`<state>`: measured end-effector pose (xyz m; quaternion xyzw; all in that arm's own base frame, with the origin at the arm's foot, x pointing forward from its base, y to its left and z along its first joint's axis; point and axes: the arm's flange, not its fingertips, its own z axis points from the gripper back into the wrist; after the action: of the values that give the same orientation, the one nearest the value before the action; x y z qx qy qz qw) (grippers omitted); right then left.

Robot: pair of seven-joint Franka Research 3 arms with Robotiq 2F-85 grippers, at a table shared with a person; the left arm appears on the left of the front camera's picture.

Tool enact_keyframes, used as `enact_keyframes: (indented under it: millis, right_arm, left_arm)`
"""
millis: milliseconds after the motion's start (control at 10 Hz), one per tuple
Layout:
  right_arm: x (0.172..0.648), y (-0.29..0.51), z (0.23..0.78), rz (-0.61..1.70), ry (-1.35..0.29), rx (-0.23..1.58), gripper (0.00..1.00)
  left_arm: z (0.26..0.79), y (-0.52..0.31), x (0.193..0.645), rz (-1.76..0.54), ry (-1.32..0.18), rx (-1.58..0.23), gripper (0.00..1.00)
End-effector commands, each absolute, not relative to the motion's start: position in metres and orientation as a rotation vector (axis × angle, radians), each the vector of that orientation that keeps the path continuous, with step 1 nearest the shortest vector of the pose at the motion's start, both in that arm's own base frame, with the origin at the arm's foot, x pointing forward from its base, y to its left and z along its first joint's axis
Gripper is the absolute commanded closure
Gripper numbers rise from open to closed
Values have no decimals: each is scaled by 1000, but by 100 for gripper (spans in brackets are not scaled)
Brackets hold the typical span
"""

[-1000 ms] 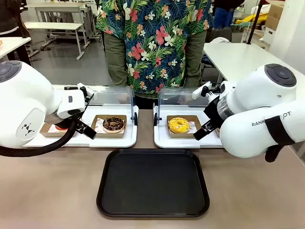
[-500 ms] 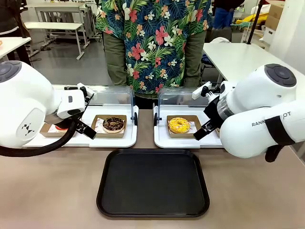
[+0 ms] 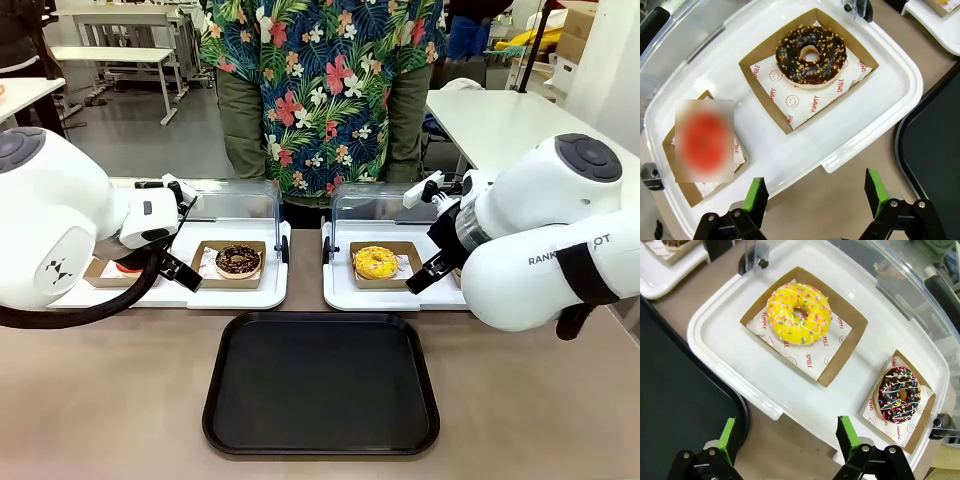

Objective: Move the second donut from the left to the tray.
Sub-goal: Pick up the Paper togo box containing the Donut indicated by the person and place it on the Handle tray.

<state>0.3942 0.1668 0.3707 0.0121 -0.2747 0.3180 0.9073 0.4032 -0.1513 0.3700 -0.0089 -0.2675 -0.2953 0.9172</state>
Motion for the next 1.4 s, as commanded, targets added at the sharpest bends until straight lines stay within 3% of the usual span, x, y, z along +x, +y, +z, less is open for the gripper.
enact_keyframes:
  millis: [0, 300, 600, 900, 1300]
  right_arm:
    - [407, 160, 402, 656, -571, 75, 0]
    - [427, 90, 481, 622, -603, 212, 0]
    - [412, -14, 517, 716, -676, 393, 0]
    - [393, -129, 503, 904, -823, 552, 0]
    - [365, -200, 467, 973, -967, 615, 0]
  left_arm:
    - [391, -147, 407, -611, -564, -64, 0]
    - [462, -97, 423, -614, -496, -223, 0]
    - [509, -10, 432, -783, -529, -452, 0]
    - [498, 89, 448, -985, -676, -677, 0]
    - [462, 179, 430, -1061, -934, -713, 0]
